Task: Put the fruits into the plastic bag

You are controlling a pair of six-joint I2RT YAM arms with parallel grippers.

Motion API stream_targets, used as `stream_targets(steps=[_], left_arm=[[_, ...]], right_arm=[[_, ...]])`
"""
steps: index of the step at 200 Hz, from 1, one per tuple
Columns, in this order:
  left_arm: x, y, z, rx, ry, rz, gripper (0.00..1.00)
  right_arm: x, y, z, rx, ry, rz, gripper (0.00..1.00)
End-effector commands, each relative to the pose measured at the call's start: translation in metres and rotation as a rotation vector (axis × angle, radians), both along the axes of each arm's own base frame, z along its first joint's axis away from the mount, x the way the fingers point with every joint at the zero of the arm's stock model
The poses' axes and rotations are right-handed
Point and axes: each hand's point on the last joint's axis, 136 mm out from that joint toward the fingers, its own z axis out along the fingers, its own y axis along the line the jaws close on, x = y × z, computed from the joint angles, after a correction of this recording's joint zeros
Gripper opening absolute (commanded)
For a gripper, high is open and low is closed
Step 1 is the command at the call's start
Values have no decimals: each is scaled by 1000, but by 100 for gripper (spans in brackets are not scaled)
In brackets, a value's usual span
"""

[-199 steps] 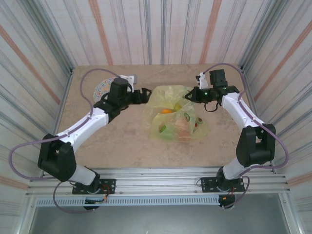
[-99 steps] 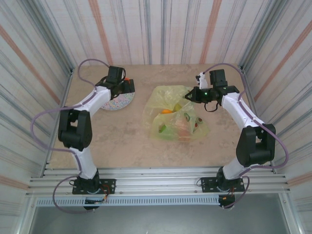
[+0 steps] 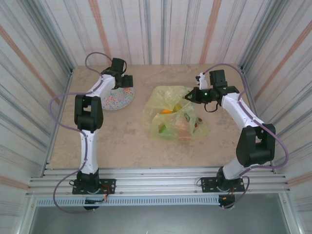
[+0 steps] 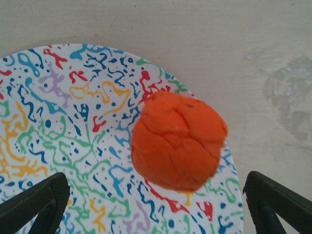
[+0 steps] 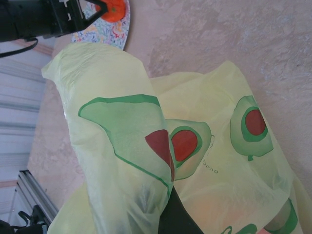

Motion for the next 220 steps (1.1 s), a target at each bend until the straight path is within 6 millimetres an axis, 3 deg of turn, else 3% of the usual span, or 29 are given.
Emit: stream_targets(steps=[1,54,141,220], left_arm=[[3,-2,0,-16,32,-35,96],[19,-6,-10,-54,43,-55,92],[27,-7,-20,-109,62,-57,73],[24,2,-1,-130,49,-41,57]], right_arm=[[-7,1,4,-4,-12,21,0],[-9,3,5,-7,-13,25,0],[-11,3,5,-11,-11,25,0],[-9,5,4,-9,-12,29,0]])
